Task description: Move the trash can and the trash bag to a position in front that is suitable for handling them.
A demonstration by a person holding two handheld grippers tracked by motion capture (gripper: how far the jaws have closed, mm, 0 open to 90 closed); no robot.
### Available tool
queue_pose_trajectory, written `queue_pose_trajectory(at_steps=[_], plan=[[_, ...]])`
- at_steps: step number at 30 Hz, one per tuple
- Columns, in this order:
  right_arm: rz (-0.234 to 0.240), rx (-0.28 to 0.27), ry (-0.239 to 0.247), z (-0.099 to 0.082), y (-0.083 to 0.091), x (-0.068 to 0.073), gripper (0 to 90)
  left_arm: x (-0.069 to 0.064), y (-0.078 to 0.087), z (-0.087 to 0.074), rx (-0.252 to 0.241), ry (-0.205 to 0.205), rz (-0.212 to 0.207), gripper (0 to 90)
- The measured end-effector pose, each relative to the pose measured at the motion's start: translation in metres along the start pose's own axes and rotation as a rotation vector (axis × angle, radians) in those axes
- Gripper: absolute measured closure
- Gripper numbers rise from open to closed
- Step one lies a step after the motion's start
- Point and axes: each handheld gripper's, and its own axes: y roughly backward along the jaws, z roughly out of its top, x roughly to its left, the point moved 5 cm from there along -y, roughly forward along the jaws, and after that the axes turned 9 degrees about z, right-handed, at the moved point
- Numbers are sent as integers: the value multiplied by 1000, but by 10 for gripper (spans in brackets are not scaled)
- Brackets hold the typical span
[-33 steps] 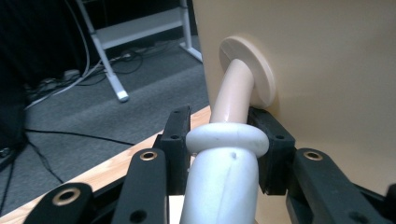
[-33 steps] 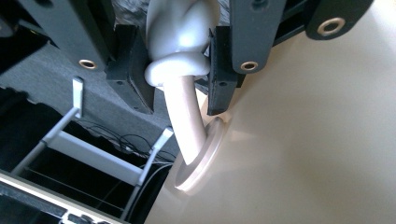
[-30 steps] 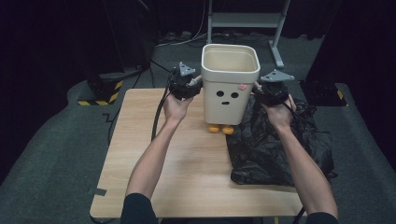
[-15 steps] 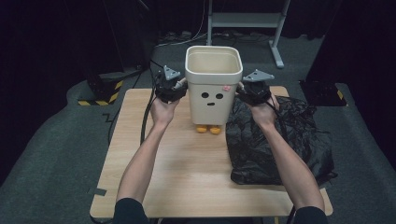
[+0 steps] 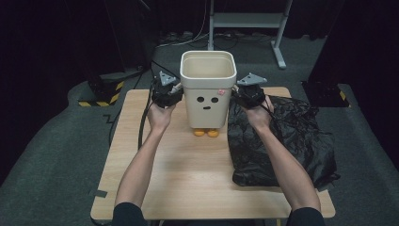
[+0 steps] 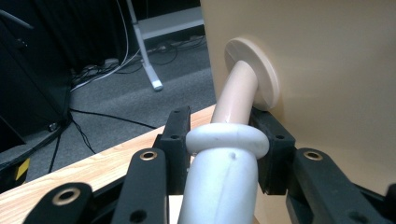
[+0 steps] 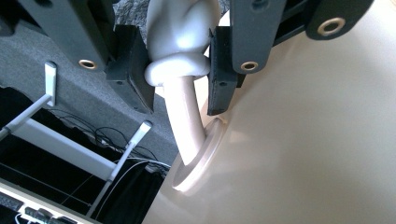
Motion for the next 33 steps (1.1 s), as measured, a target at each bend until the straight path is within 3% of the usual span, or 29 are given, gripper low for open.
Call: queue_pose_trajectory(at_steps=[6, 13, 18, 24, 33], plan=[[11, 3, -1, 0, -1, 1, 627, 1, 0, -3, 3, 4, 1, 616], [34, 2, -21, 0, -1, 1, 625, 3, 0, -6, 0, 40, -20, 613], [57, 11, -42, -1, 0, 0, 624, 2, 2, -8, 2, 35, -32, 613], [69, 19, -34, -2, 1, 2, 623, 3, 3, -10, 14, 59, -48, 612], [88, 16, -33, -3, 2, 1, 620, 2, 6, -11, 23, 56, -50, 610]])
